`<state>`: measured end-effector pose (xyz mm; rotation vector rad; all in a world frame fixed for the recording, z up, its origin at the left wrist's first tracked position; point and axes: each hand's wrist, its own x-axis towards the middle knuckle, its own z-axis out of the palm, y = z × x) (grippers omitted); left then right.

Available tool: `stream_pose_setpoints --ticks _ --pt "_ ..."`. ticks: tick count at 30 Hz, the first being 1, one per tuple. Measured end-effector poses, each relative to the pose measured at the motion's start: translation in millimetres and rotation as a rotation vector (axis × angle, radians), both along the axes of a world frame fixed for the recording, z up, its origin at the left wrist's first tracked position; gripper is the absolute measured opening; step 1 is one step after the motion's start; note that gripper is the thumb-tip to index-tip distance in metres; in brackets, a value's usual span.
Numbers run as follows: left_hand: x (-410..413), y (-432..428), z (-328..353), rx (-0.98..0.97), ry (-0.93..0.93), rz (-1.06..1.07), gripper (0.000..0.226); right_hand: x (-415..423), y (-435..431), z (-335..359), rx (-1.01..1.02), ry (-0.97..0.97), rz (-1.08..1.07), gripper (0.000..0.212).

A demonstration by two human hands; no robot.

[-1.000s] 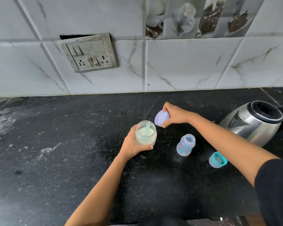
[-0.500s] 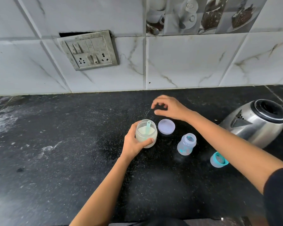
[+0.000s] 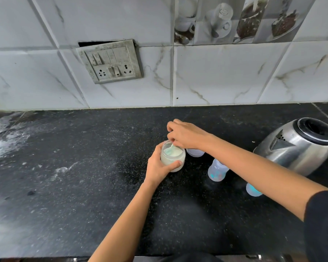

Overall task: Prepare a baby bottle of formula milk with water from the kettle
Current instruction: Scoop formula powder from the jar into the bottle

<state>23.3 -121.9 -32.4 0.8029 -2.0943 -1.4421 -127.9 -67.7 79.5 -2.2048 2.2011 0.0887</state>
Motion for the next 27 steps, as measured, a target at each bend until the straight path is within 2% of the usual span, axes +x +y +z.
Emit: stream_pose_setpoints --ticks 3,7,10,13,16,18,21,23,27 --pt "0 3 2 -0.013 0.005 0.021 0.076 10 7 3 -0.005 -0.027 -0.160 0.018" --pt "-1 7 0 -0.015 0.013 0.048 0.076 32 2 -2 0.239 -0.011 -0.411 0.023" --pt "-2 9 -1 -0.001 -0.014 0.070 0.079 43 -7 -2 0.285 -0.041 -0.435 0.022" --pt "-3 9 -1 0.008 -0.033 0.077 0.081 47 -11 -9 0.233 -0.113 -0.458 0.008" --pt "-3 9 -1 0.015 -0.039 0.076 0.081 44 -12 -16 0.170 -0.318 -0.576 0.032" --pt "-2 8 -2 0.012 -0.031 0.069 0.080 41 -11 -12 0.137 -0.425 -0.641 0.036" --pt "-2 8 -3 0.010 -0.017 0.069 0.079 32 -8 -4 0.044 -0.594 -0.717 0.021" --pt "-2 8 -3 0.010 -0.014 0.072 0.079 30 -7 -1 -0.006 -0.620 -0.744 0.008" --pt "-2 9 -2 0.014 -0.031 0.074 0.076 36 -12 0 0.014 -0.589 -0.717 0.007"
